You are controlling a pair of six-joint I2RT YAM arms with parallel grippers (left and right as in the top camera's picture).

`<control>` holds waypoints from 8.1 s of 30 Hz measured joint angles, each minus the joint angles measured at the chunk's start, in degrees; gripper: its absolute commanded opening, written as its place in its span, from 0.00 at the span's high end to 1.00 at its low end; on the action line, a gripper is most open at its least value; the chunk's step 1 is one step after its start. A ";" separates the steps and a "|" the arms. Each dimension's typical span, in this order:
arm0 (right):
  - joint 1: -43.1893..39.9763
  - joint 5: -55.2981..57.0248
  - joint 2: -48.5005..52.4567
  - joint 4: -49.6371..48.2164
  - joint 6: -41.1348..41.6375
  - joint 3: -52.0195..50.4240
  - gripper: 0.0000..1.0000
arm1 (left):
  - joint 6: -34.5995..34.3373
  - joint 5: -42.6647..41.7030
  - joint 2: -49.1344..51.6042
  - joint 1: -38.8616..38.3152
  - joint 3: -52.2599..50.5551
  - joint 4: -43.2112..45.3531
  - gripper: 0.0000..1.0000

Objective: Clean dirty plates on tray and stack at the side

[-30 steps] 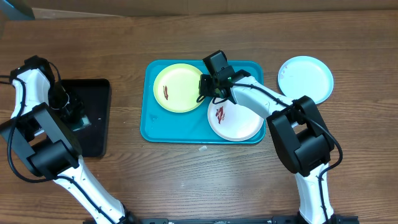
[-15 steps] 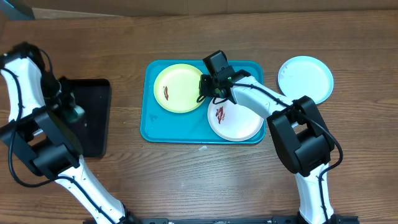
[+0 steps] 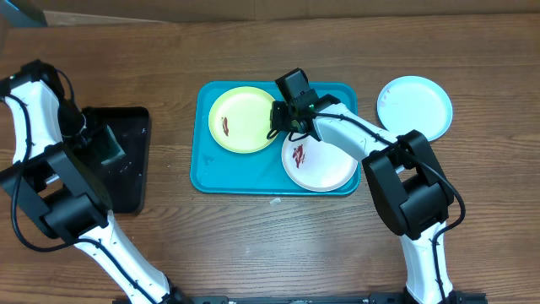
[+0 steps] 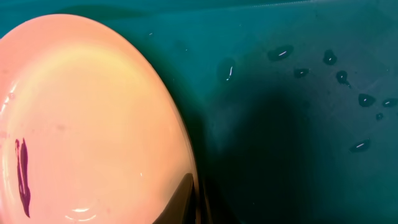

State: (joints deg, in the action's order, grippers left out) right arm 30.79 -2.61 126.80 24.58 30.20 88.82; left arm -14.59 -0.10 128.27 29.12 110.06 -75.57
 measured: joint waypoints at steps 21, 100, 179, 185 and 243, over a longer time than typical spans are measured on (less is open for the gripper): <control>0.00 0.04 0.00 0.07 0.00 0.02 0.96 | -1.51 -2.27 0.00 -0.24 -8.00 14.14 0.28; 0.00 0.09 -0.11 0.44 0.02 0.02 0.96 | -1.92 0.76 -0.98 -0.22 -0.70 0.96 0.96; 3.39 8.20 -0.11 -0.50 4.57 0.02 0.96 | 4.55 -26.56 -1.79 -33.42 6.80 5.03 0.96; 3.37 8.20 -0.11 -0.31 4.74 0.02 0.96 | -2.62 -22.29 -1.60 -37.53 6.64 8.85 0.96; 1.14 6.73 -0.22 1.16 4.50 0.17 0.96 | -6.82 3.89 15.58 -37.38 24.70 -3.45 0.96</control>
State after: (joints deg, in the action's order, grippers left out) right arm 31.92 4.12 126.58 25.74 34.70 88.99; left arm -21.41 3.79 143.85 -8.25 134.76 -79.02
